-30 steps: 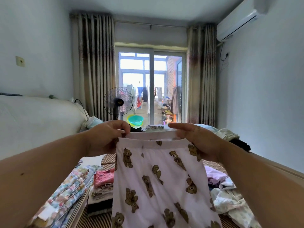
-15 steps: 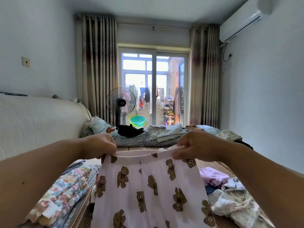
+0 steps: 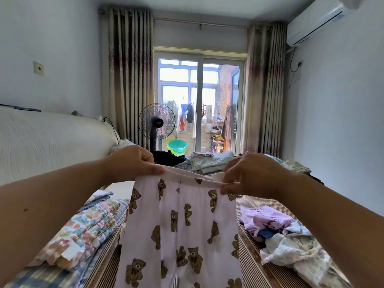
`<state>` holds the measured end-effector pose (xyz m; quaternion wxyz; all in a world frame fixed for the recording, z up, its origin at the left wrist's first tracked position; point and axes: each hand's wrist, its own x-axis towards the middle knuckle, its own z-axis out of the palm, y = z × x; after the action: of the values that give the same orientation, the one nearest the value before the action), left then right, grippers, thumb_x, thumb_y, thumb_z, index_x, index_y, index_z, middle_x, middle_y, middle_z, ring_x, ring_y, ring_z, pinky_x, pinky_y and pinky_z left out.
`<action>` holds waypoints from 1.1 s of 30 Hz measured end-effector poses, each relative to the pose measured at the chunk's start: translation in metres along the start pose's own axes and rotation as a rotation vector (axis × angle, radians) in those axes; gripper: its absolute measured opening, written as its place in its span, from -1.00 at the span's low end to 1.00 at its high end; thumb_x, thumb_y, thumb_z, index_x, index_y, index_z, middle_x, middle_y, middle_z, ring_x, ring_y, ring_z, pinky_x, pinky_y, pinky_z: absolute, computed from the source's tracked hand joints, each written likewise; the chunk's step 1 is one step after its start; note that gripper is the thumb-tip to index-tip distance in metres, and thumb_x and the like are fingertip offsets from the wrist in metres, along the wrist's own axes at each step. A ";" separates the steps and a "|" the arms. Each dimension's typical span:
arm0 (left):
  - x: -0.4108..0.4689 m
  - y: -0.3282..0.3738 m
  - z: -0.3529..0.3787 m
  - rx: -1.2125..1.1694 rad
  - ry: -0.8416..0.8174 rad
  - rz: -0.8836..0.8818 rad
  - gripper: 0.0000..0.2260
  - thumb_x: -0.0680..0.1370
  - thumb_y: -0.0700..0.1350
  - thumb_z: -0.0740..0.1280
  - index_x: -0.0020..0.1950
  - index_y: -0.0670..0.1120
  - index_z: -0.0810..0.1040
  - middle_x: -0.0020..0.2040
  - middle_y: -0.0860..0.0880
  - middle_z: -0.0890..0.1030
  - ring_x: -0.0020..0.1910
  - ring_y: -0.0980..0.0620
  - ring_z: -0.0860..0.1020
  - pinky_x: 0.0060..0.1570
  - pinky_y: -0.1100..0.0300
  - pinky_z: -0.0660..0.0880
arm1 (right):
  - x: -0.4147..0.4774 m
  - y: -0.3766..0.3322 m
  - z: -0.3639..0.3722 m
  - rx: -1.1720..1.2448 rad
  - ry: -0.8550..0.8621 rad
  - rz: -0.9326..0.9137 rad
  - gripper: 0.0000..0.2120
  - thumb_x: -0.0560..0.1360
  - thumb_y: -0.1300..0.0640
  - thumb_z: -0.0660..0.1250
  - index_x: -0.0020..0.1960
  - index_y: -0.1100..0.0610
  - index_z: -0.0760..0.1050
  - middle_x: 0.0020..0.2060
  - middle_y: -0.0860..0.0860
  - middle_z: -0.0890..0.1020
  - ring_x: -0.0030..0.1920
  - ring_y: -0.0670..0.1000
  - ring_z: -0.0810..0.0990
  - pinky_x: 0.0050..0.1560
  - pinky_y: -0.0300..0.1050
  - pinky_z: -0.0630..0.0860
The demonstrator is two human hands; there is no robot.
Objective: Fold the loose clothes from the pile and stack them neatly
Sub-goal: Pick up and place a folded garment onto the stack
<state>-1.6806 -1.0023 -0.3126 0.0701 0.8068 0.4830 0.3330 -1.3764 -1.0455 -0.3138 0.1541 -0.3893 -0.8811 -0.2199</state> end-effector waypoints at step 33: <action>0.016 0.027 0.032 -0.366 0.053 -0.461 -0.83 0.39 -0.21 0.49 -0.08 -0.23 0.59 -0.30 -0.14 0.64 -0.40 -0.05 0.61 -0.28 0.06 0.63 | 0.034 -0.007 0.038 0.693 0.367 0.785 -0.91 0.40 0.17 0.36 -0.29 0.06 0.53 -0.30 0.00 0.60 -0.20 0.06 0.59 -0.12 -0.02 0.55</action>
<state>-1.6360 -0.9961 -0.3179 0.2757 0.6409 0.5869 0.4109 -1.4077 -1.0097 -0.3335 0.4946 -0.5702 -0.6494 0.0923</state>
